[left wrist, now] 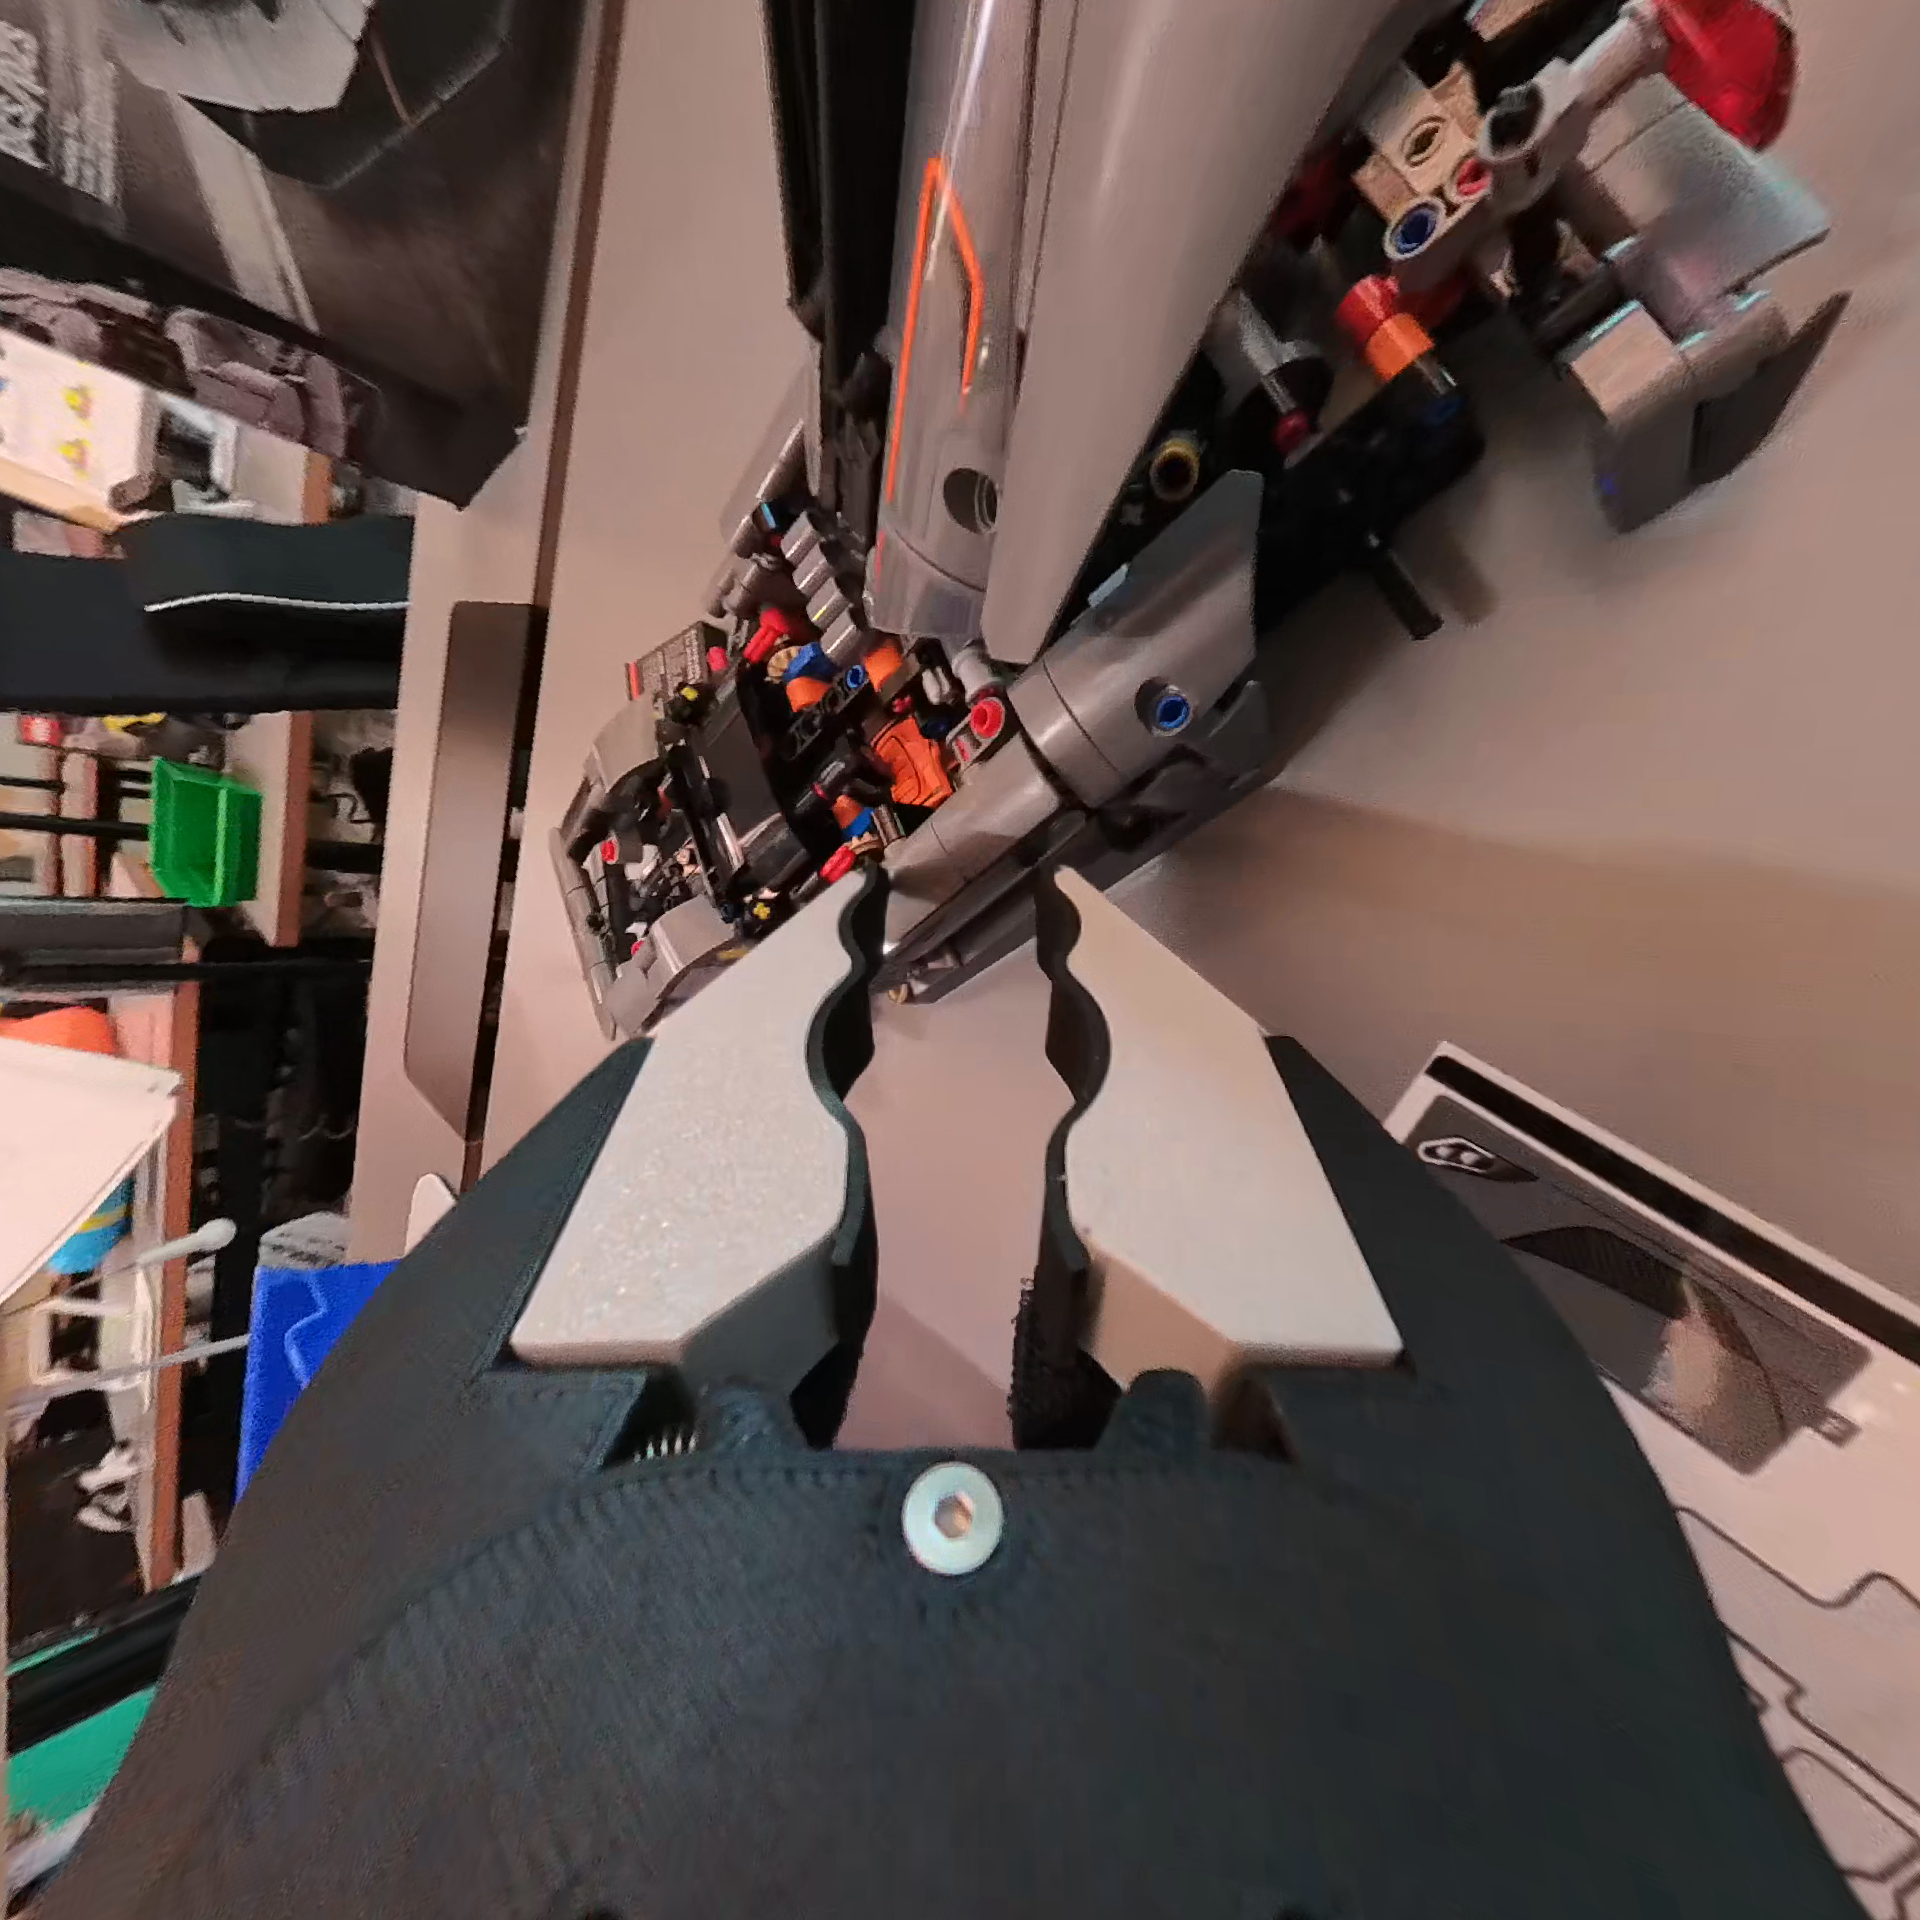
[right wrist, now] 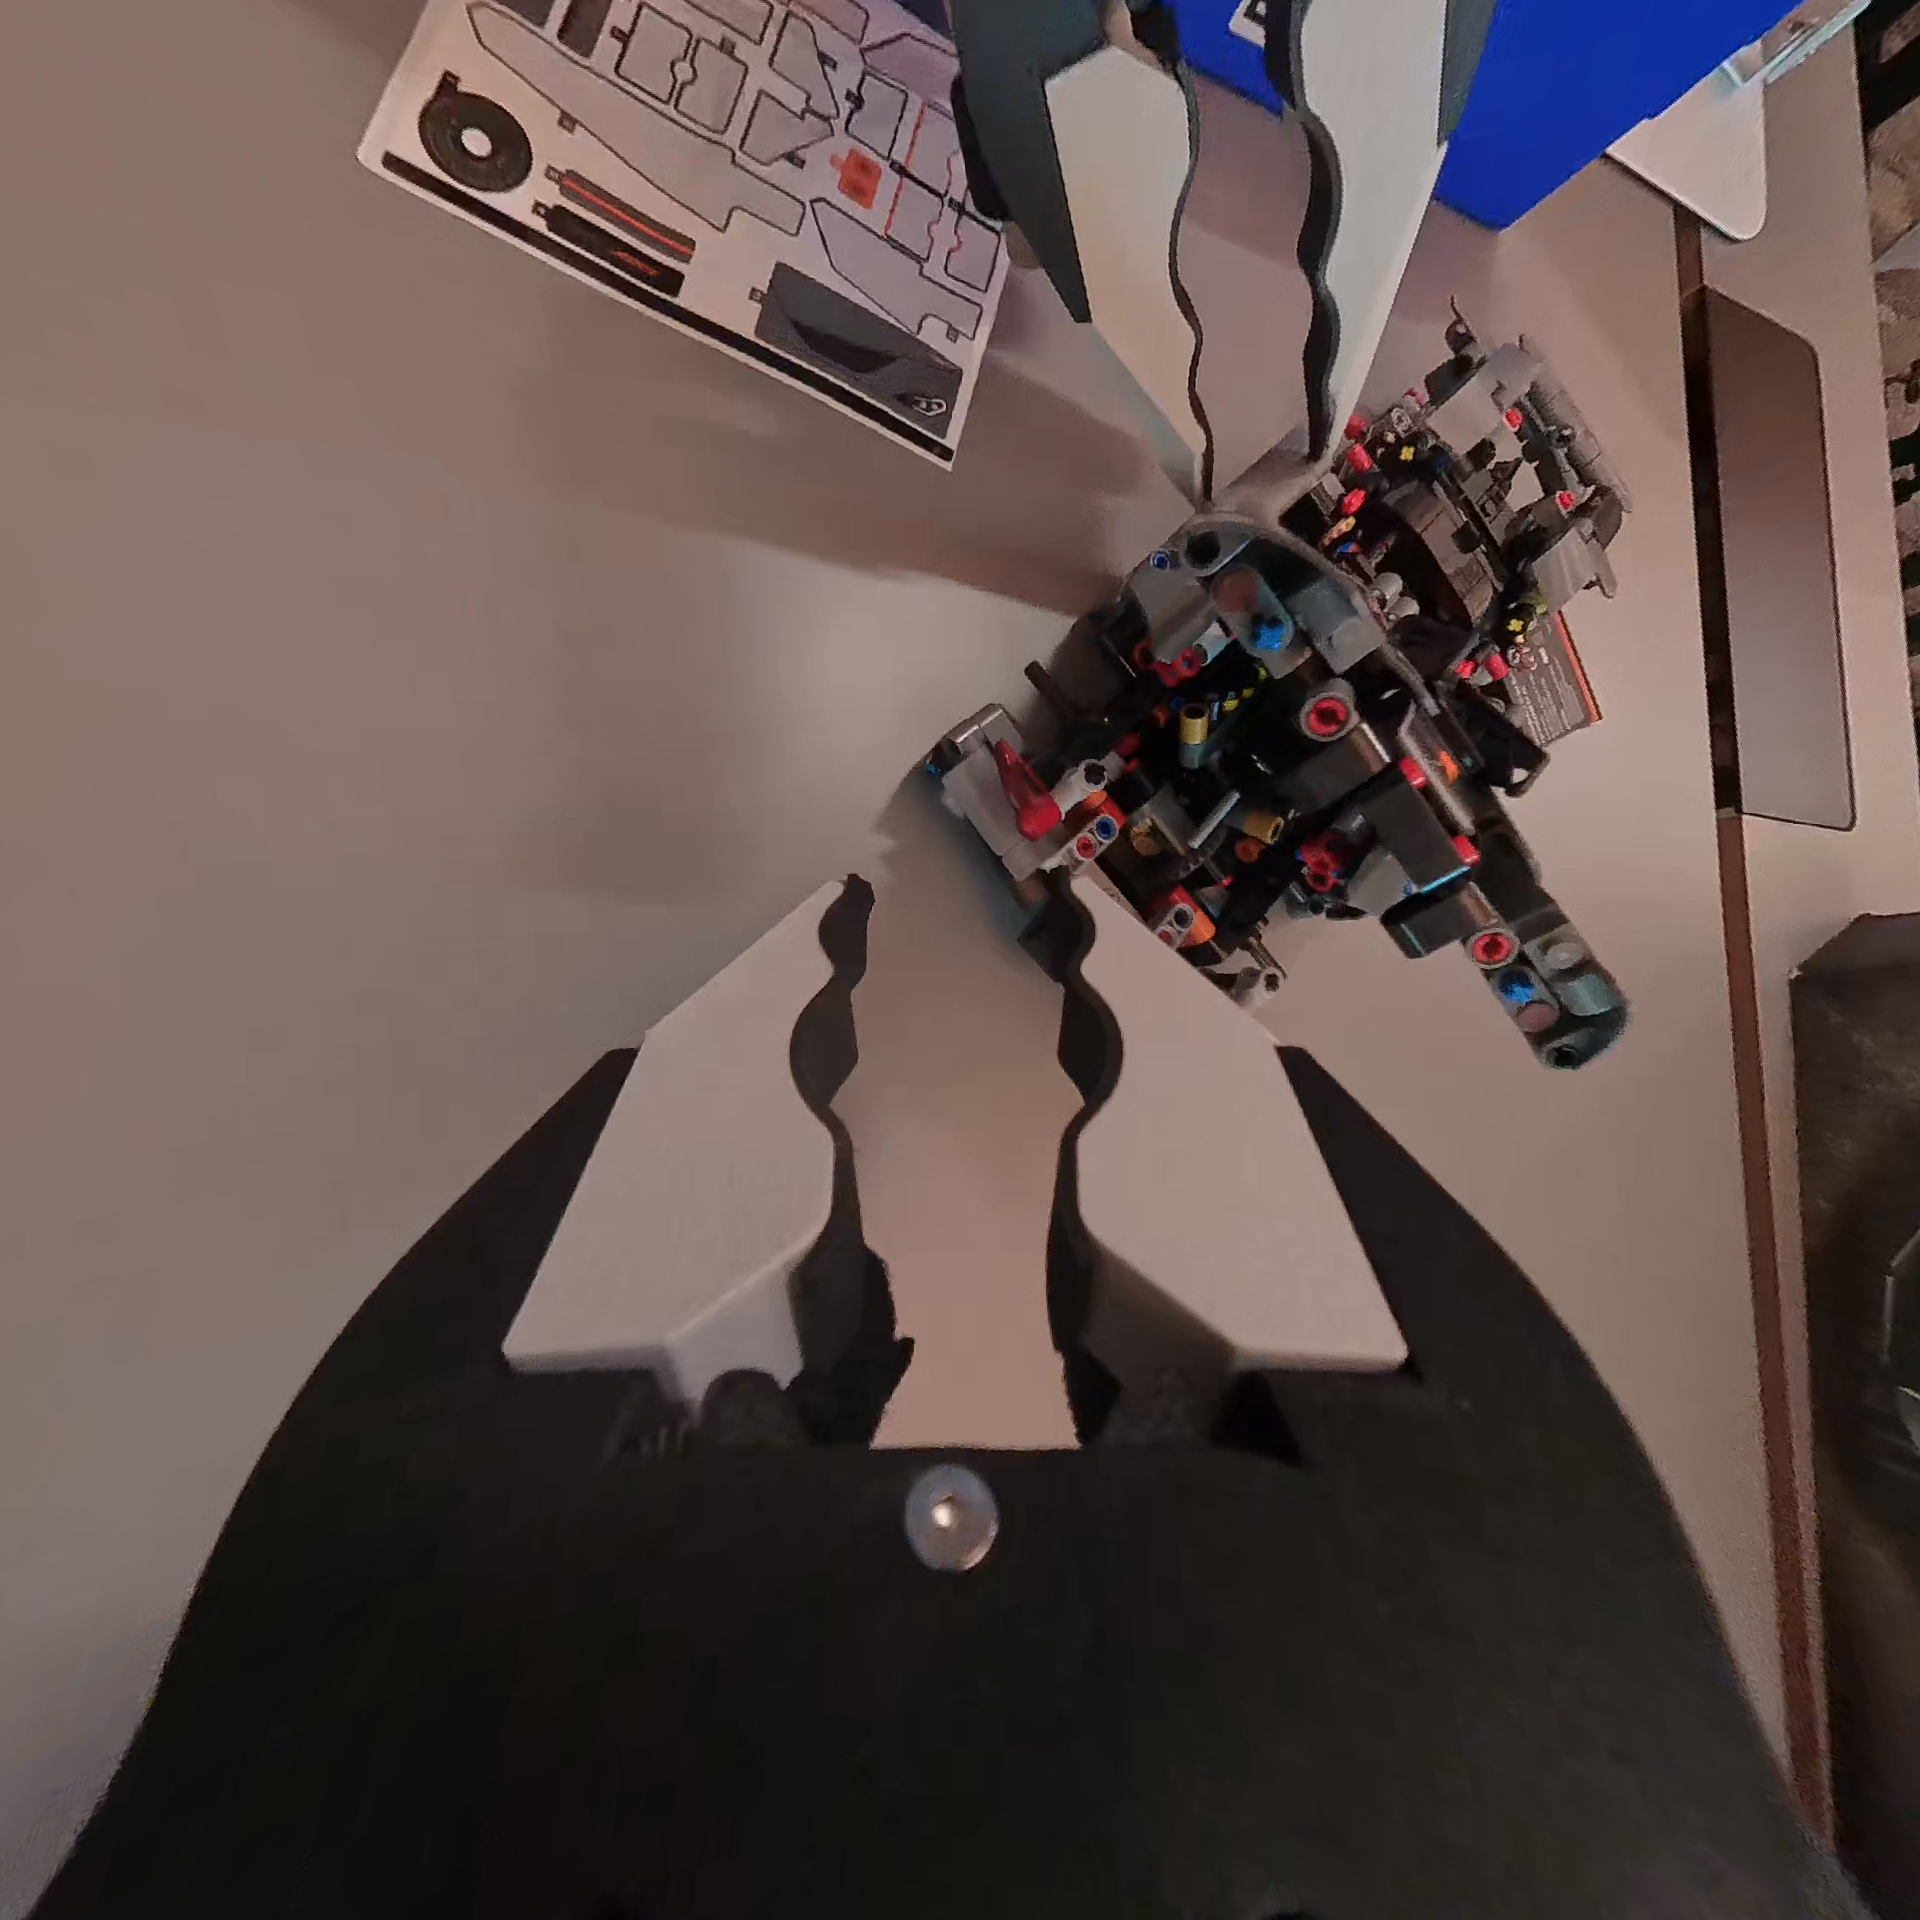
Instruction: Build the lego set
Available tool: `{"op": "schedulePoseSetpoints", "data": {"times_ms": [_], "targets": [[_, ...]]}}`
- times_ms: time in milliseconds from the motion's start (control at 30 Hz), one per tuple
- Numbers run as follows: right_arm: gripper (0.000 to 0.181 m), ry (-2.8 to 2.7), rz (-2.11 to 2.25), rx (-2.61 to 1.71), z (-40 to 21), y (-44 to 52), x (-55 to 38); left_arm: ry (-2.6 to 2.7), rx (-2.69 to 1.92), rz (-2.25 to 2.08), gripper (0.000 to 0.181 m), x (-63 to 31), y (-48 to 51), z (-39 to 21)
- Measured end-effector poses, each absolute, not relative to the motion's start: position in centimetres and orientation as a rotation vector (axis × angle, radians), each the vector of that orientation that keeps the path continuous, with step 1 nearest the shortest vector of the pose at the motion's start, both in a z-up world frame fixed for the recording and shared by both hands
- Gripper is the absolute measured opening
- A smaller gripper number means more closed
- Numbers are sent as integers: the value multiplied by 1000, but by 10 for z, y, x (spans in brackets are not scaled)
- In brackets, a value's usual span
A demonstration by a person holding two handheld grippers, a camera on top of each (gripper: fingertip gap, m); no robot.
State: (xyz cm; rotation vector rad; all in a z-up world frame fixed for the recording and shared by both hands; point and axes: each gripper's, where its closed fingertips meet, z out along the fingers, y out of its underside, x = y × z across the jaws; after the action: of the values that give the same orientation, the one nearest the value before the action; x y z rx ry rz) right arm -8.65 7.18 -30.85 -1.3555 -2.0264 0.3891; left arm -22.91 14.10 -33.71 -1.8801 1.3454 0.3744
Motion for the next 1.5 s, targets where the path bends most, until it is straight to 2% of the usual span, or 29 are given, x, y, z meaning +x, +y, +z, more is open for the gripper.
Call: {"op": "schedulePoseSetpoints", "data": {"times_ms": [233,500,833,1000,1133,1300,1400,1500], "targets": [[32,-1970,459,-1396,-322,74,-88,1402,-1874,299,41,-223,146,-343],[40,-1813,496,-1536,-333,95,-86,1388,-1885,316,37,-207,150,-343],[42,-1606,689,-1714,-323,120,-41,1396,-1892,365,31,-164,149,-342],[34,-1361,847,-1761,-303,122,-31,1326,-1843,385,39,-156,144,-317],[30,-1221,903,-1754,-291,124,-34,1246,-1672,344,40,-114,136,-281],[27,-1124,814,-1778,-290,126,-12,1215,-1544,418,54,-70,134,-281],[23,-1091,751,-1753,-288,119,8,1115,-1498,505,47,-69,143,-275],[21,-1056,750,-1744,-288,115,23,1080,-1441,602,27,-68,149,-272]]}}
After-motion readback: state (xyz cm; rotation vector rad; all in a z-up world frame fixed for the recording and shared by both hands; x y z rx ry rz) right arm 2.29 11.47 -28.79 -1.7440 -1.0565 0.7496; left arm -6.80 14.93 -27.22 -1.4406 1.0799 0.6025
